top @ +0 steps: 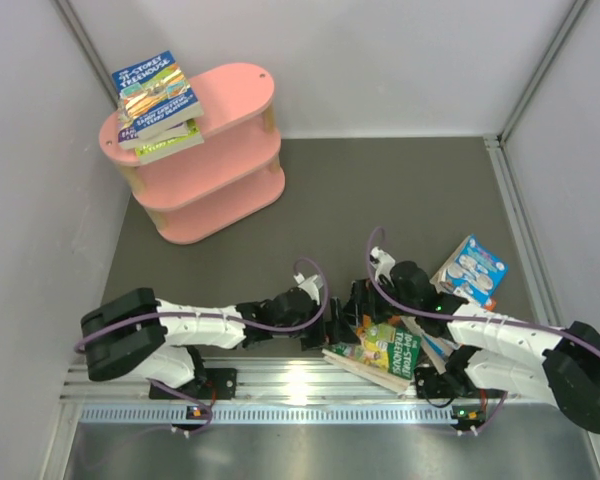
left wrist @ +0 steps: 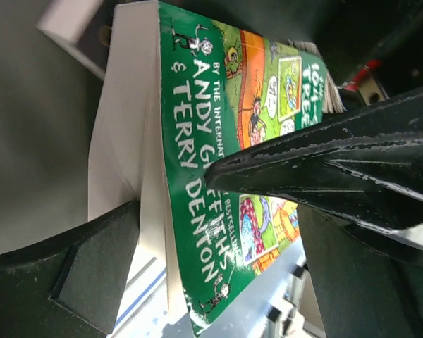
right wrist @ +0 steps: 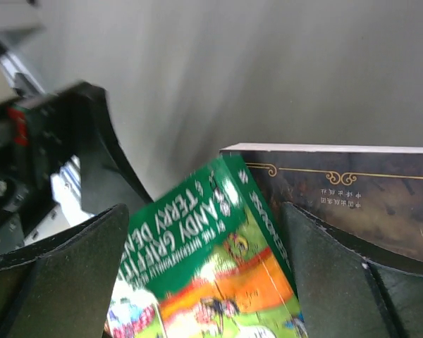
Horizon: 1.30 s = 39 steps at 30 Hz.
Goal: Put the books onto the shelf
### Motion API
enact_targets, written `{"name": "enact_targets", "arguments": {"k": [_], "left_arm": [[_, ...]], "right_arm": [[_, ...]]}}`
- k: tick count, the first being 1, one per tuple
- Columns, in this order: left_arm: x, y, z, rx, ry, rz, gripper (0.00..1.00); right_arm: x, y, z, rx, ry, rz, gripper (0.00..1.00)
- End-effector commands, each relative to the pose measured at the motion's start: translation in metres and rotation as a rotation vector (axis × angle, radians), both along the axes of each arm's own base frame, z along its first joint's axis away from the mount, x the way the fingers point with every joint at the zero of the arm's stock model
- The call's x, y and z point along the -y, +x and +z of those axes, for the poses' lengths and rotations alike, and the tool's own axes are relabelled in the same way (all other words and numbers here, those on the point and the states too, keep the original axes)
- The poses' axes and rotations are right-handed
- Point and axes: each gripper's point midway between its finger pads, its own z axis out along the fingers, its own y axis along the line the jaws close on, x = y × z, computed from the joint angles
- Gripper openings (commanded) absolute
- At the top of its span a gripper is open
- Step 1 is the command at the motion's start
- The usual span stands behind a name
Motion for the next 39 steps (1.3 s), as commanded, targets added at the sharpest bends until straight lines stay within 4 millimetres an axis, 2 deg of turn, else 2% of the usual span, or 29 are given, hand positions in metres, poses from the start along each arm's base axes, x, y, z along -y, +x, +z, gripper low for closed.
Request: {"name": "enact_targets", "arguments": {"k": [1, 4, 6, 7, 8, 9, 10, 14, 17, 18, 19, 20, 21, 22, 23, 24, 26, 27, 28, 30, 31, 33, 34, 35, 36, 37, 39], "left_arm": [[0.008, 0.004, -0.024, -0.048, -0.012, 0.075, 0.99], [0.006, 0.010, -0.033, -0.037, 0.015, 0.099, 0.99], [0.005, 0.012, -0.039, -0.025, 0.031, 0.106, 0.90], [0.004, 0.014, -0.041, -0.017, 0.035, 0.115, 0.82], [0.003, 0.015, -0.044, -0.011, 0.040, 0.114, 0.67], [0.005, 0.016, -0.043, -0.004, 0.028, 0.116, 0.20], [0.005, 0.016, -0.045, -0.005, 0.028, 0.121, 0.00], [0.011, 0.015, -0.047, -0.009, -0.006, 0.103, 0.00], [0.015, 0.015, -0.040, -0.005, -0.053, 0.092, 0.00], [0.013, 0.016, -0.039, -0.006, -0.057, 0.095, 0.00], [0.004, 0.020, -0.043, -0.011, -0.041, 0.114, 0.00], [0.000, 0.023, -0.036, -0.002, -0.054, 0.130, 0.00], [-0.012, 0.024, -0.040, -0.006, -0.035, 0.149, 0.00], [-0.023, 0.032, -0.035, -0.002, -0.030, 0.187, 0.00], [-0.031, 0.037, -0.033, 0.002, -0.025, 0.215, 0.00], [-0.049, 0.045, -0.040, 0.006, 0.008, 0.275, 0.00], [-0.069, 0.054, -0.029, 0.025, 0.004, 0.360, 0.00], [-0.081, 0.055, -0.031, 0.028, 0.016, 0.399, 0.00], [-0.088, 0.068, -0.011, 0.082, -0.035, 0.475, 0.00], [-0.111, 0.066, -0.021, 0.066, 0.000, 0.556, 0.00], [-0.119, 0.075, -0.004, 0.103, -0.058, 0.618, 0.00], [-0.136, 0.073, -0.014, 0.090, -0.053, 0.678, 0.00], [-0.139, 0.077, -0.001, 0.111, -0.112, 0.712, 0.00], [-0.143, 0.077, -0.001, 0.102, -0.123, 0.732, 0.00], [-0.151, 0.072, -0.013, 0.091, -0.081, 0.737, 0.00], [-0.153, 0.073, -0.006, 0.093, -0.111, 0.751, 0.00], [-0.160, 0.071, -0.013, 0.089, -0.078, 0.760, 0.00]], "right_arm": [[0.031, -0.079, -0.053, -0.304, -0.116, 0.130, 0.89], [0.033, -0.090, -0.052, -0.332, -0.088, 0.148, 0.87], [0.035, -0.096, -0.051, -0.349, -0.080, 0.161, 0.86], [0.040, -0.100, -0.054, -0.368, -0.097, 0.161, 0.86], [0.041, -0.101, -0.055, -0.366, -0.105, 0.162, 0.85], [0.044, -0.102, -0.057, -0.365, -0.112, 0.155, 0.85], [0.045, -0.101, -0.059, -0.360, -0.121, 0.145, 0.85], [0.048, -0.098, -0.064, -0.363, -0.139, 0.108, 0.84], [0.047, -0.087, -0.058, -0.337, -0.158, 0.066, 0.84], [0.048, -0.077, -0.054, -0.295, -0.168, 0.032, 0.85], [0.047, -0.070, -0.049, -0.269, -0.170, 0.009, 0.86], [0.044, -0.061, -0.032, -0.231, -0.162, -0.014, 0.87], [0.046, -0.048, -0.025, -0.182, -0.178, -0.060, 0.89], [0.046, -0.039, -0.015, -0.148, -0.179, -0.084, 0.90], [0.040, -0.027, 0.008, -0.092, -0.150, -0.108, 0.91], [0.046, -0.019, 0.012, -0.067, -0.180, -0.151, 0.92], [0.046, -0.006, 0.028, -0.027, -0.188, -0.191, 0.93], [0.049, -0.003, 0.028, -0.018, -0.204, -0.211, 0.94], [0.049, -0.002, 0.027, -0.026, -0.213, -0.216, 0.94], [0.051, -0.003, 0.017, -0.058, -0.246, -0.227, 0.94], [0.050, -0.003, 0.013, -0.078, -0.245, -0.239, 0.94], [0.051, -0.009, -0.001, -0.124, -0.262, -0.242, 0.93], [0.049, -0.008, -0.003, -0.139, -0.249, -0.261, 0.93], [0.052, -0.012, -0.012, -0.158, -0.260, -0.269, 0.93], [0.054, -0.011, -0.015, -0.163, -0.265, -0.288, 0.93], [0.056, -0.011, -0.017, -0.177, -0.269, -0.316, 0.93], [0.065, -0.010, -0.025, -0.179, -0.302, -0.356, 0.94]]}}
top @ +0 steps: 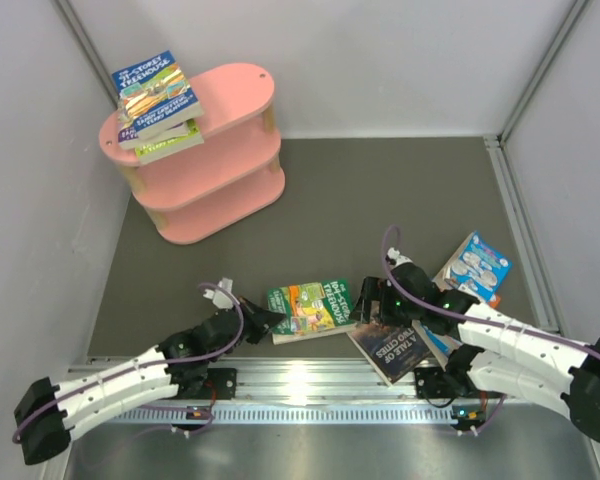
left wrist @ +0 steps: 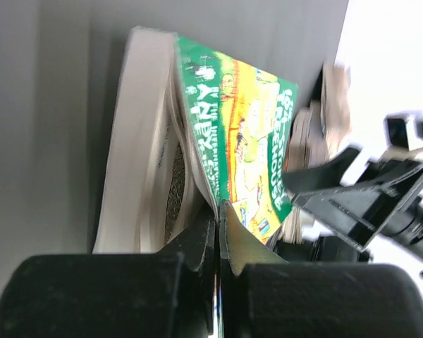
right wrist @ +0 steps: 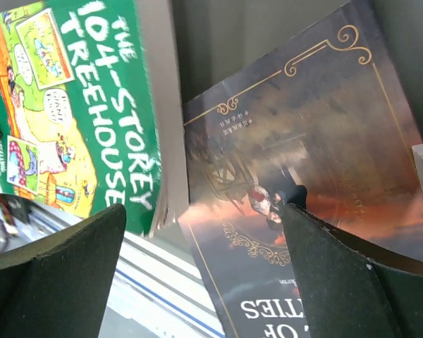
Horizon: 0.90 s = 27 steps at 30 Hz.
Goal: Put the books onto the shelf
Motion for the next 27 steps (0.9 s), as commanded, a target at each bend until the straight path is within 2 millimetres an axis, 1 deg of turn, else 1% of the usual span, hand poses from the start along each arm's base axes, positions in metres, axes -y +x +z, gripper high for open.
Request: {"name": "enact_targets", "arguments": {"k": [1, 2, 5, 6, 8, 9, 10, 11, 12, 13, 14, 16, 17, 19, 20, 22, 23, 25, 27], "left_arm": [[-0.027, 0.012, -0.016, -0.021, 0.060, 0.146, 0.00], [-0.026, 0.011, -0.016, -0.021, 0.057, 0.140, 0.00], [-0.024, 0.010, -0.020, -0.028, 0.068, 0.126, 0.00], [-0.023, 0.008, -0.022, -0.037, 0.072, 0.113, 0.00], [-0.019, 0.007, -0.028, -0.052, 0.085, 0.099, 0.00], [-0.017, 0.004, -0.030, -0.062, 0.084, 0.083, 0.00], [-0.017, 0.002, -0.038, -0.083, 0.105, 0.076, 0.00], [-0.012, 0.003, -0.034, -0.074, 0.075, 0.069, 0.00], [-0.009, 0.001, -0.036, -0.082, 0.072, 0.055, 0.00], [-0.009, 0.000, -0.041, -0.098, 0.084, 0.053, 0.00], [-0.005, 0.001, -0.039, -0.092, 0.068, 0.046, 0.00], [-0.004, -0.001, -0.043, -0.107, 0.077, 0.035, 0.00], [-0.001, 0.000, -0.041, -0.100, 0.065, 0.032, 0.00], [0.000, 0.000, -0.044, -0.108, 0.081, 0.026, 0.00], [0.001, 0.000, -0.043, -0.107, 0.080, 0.024, 0.00], [0.001, -0.001, -0.047, -0.116, 0.095, 0.019, 0.00], [0.001, -0.001, -0.049, -0.120, 0.097, 0.017, 0.00], [0.002, -0.003, -0.052, -0.129, 0.100, 0.011, 0.00], [0.001, -0.005, -0.055, -0.137, 0.108, 0.005, 0.00]], "right_arm": [[0.023, -0.013, -0.028, -0.091, -0.098, -0.097, 0.94], [0.029, -0.010, -0.033, -0.083, -0.129, -0.121, 0.94], [0.026, -0.011, -0.039, -0.093, -0.119, -0.118, 0.94], [0.014, -0.009, -0.035, -0.088, -0.060, -0.100, 0.94], [0.004, -0.011, -0.037, -0.100, 0.001, -0.081, 0.94], [-0.007, -0.005, -0.030, -0.070, 0.059, -0.073, 0.94], [-0.009, -0.006, -0.033, -0.082, 0.077, -0.083, 0.94], [-0.013, -0.007, -0.036, -0.100, 0.086, -0.078, 0.94], [-0.020, -0.002, -0.033, -0.084, 0.122, -0.075, 0.94], [-0.023, -0.002, -0.034, -0.096, 0.130, -0.077, 0.94], [-0.023, -0.007, -0.042, -0.133, 0.115, -0.070, 0.94], [-0.033, -0.003, -0.041, -0.132, 0.153, -0.057, 0.93], [-0.034, -0.008, -0.048, -0.166, 0.147, -0.047, 0.93], [-0.038, -0.010, -0.053, -0.179, 0.163, -0.037, 0.92], [-0.037, -0.014, -0.060, -0.204, 0.153, -0.034, 0.91], [-0.035, -0.020, -0.068, -0.224, 0.152, -0.028, 0.90], [-0.034, -0.020, -0.068, -0.224, 0.157, -0.031, 0.89], [-0.029, -0.026, -0.075, -0.238, 0.152, -0.036, 0.85], [-0.028, -0.027, -0.076, -0.234, 0.165, -0.038, 0.76]]}}
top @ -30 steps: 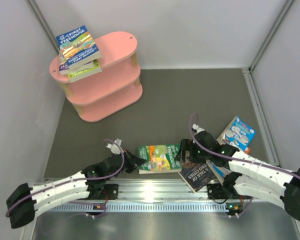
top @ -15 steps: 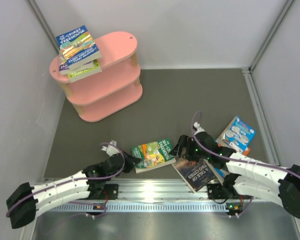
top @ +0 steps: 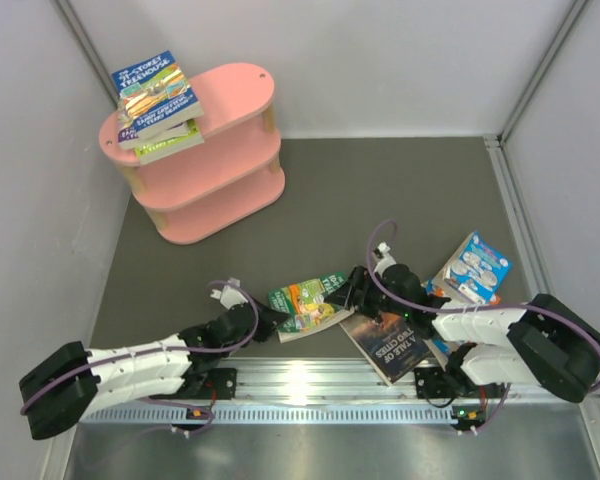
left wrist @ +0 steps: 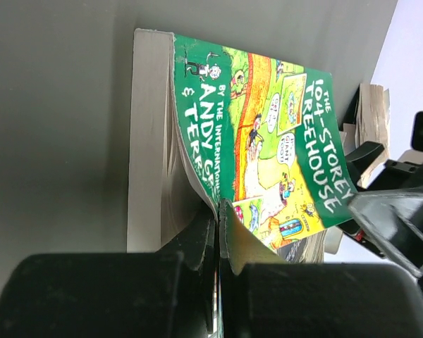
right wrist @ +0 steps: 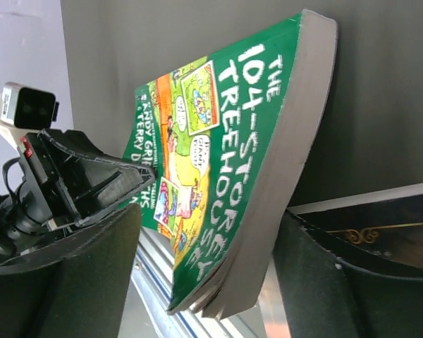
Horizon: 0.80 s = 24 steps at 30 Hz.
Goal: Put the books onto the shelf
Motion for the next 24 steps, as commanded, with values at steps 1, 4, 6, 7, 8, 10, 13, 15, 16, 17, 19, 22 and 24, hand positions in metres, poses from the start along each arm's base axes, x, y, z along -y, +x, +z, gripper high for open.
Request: {"name": "enact_targets", "arguments": {"k": [1, 4, 6, 7, 8, 10, 13, 15, 16, 17, 19, 22, 24], "left_arm": [[-0.003, -0.018, -0.024, -0.067, 0.035, -0.061, 0.00], [-0.003, -0.019, -0.025, -0.066, 0.041, -0.073, 0.00], [0.001, -0.018, -0.019, -0.048, 0.045, -0.088, 0.00], [0.001, -0.018, -0.018, -0.044, 0.054, -0.096, 0.00], [0.004, -0.016, -0.013, -0.036, 0.069, -0.108, 0.08], [0.001, -0.013, -0.006, 0.004, 0.136, -0.132, 0.35], [-0.017, -0.004, 0.013, 0.071, 0.270, -0.120, 0.90], [-0.028, -0.001, 0.038, 0.141, 0.330, -0.129, 0.99], [-0.037, 0.005, 0.048, 0.184, 0.363, -0.104, 0.99], [-0.037, 0.009, 0.068, 0.230, 0.357, -0.095, 0.99], [-0.050, 0.016, 0.095, 0.343, 0.410, -0.090, 0.99], [-0.052, 0.023, 0.142, 0.501, 0.429, -0.112, 0.99], [-0.042, 0.026, 0.171, 0.616, 0.438, -0.167, 0.99]], "right_arm": [[0.045, -0.062, -0.078, -0.256, -0.210, 0.055, 0.72], [0.043, -0.061, -0.075, -0.243, -0.196, 0.055, 0.52], [0.043, -0.060, -0.076, -0.238, -0.201, 0.057, 0.36], [0.042, -0.058, -0.074, -0.233, -0.201, 0.057, 0.31], [0.042, -0.056, -0.074, -0.226, -0.207, 0.054, 0.23], [0.042, -0.051, -0.070, -0.209, -0.239, 0.058, 0.18], [0.046, -0.040, -0.058, -0.151, -0.297, 0.056, 0.11], [0.053, -0.030, -0.050, -0.086, -0.354, 0.049, 0.04], [0.055, -0.027, -0.038, -0.062, -0.373, 0.047, 0.02], [0.061, -0.022, -0.034, -0.032, -0.407, 0.033, 0.00], [0.061, -0.011, -0.007, 0.068, -0.416, 0.046, 0.00], [0.065, -0.010, 0.015, 0.160, -0.437, 0.108, 0.00], [0.060, -0.013, 0.040, 0.247, -0.394, 0.167, 0.00]]}}
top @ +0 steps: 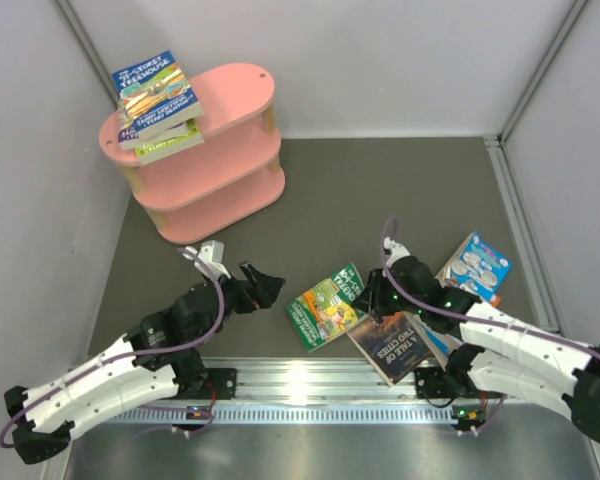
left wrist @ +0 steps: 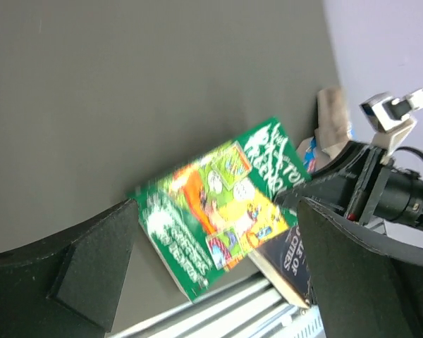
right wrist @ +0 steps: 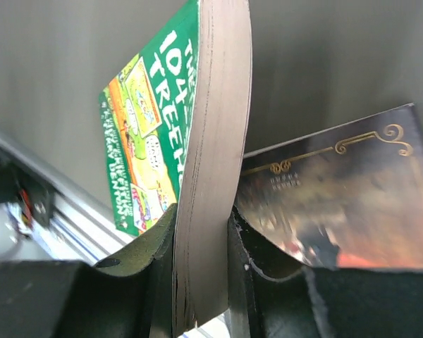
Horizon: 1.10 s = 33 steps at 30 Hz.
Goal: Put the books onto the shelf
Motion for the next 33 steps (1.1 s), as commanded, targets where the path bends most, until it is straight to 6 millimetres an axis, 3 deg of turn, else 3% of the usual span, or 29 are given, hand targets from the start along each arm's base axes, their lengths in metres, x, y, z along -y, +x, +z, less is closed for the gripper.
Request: {"name": "enact_targets", "arguments": {"k": [1, 4, 7, 11, 12, 15, 16, 17, 24, 29, 30, 31, 33], "left_arm": [[-0.003, 0.009, 0.042, 0.225, 0.154, -0.088, 0.99], [0.021, 0.009, 0.063, 0.345, 0.194, -0.222, 0.99], [0.039, 0.013, 0.057, 0.389, 0.289, -0.314, 0.99], [0.058, 0.032, 0.033, 0.391, 0.353, -0.372, 0.99], [0.068, 0.026, 0.026, 0.377, 0.315, -0.449, 0.99], [0.077, 0.034, 0.011, 0.343, 0.222, -0.505, 0.99], [0.082, 0.025, -0.003, 0.316, 0.195, -0.571, 0.98], [0.081, 0.028, -0.015, 0.280, 0.188, -0.583, 0.98], [0.106, -0.004, -0.051, 0.128, 0.037, -0.814, 0.93], [0.112, -0.015, -0.045, 0.111, -0.029, -0.876, 0.77], [0.111, -0.016, -0.044, 0.114, -0.030, -0.875, 0.72], [0.110, -0.018, -0.045, 0.114, -0.031, -0.879, 0.57], [0.109, -0.025, -0.046, 0.102, -0.047, -0.908, 0.46]], "right_arm": [[0.012, -0.008, 0.033, 0.154, -0.064, 0.149, 0.00], [0.006, -0.017, 0.065, 0.248, 0.011, 0.240, 0.00], [0.003, -0.026, 0.083, 0.303, 0.051, 0.307, 0.00], [0.004, -0.029, 0.085, 0.308, 0.056, 0.321, 0.00], [0.004, -0.029, 0.083, 0.303, 0.054, 0.321, 0.00], [0.004, -0.030, 0.080, 0.297, 0.055, 0.316, 0.00], [0.004, -0.029, 0.082, 0.306, 0.063, 0.314, 0.00], [0.004, -0.029, 0.081, 0.304, 0.063, 0.312, 0.00], [0.004, -0.027, 0.080, 0.311, 0.068, 0.300, 0.00], [0.003, -0.025, 0.079, 0.307, 0.064, 0.291, 0.00], [0.004, -0.025, 0.079, 0.309, 0.063, 0.289, 0.00], [0.004, -0.023, 0.079, 0.313, 0.060, 0.282, 0.00], [0.006, -0.022, 0.081, 0.324, 0.062, 0.267, 0.00]]}}
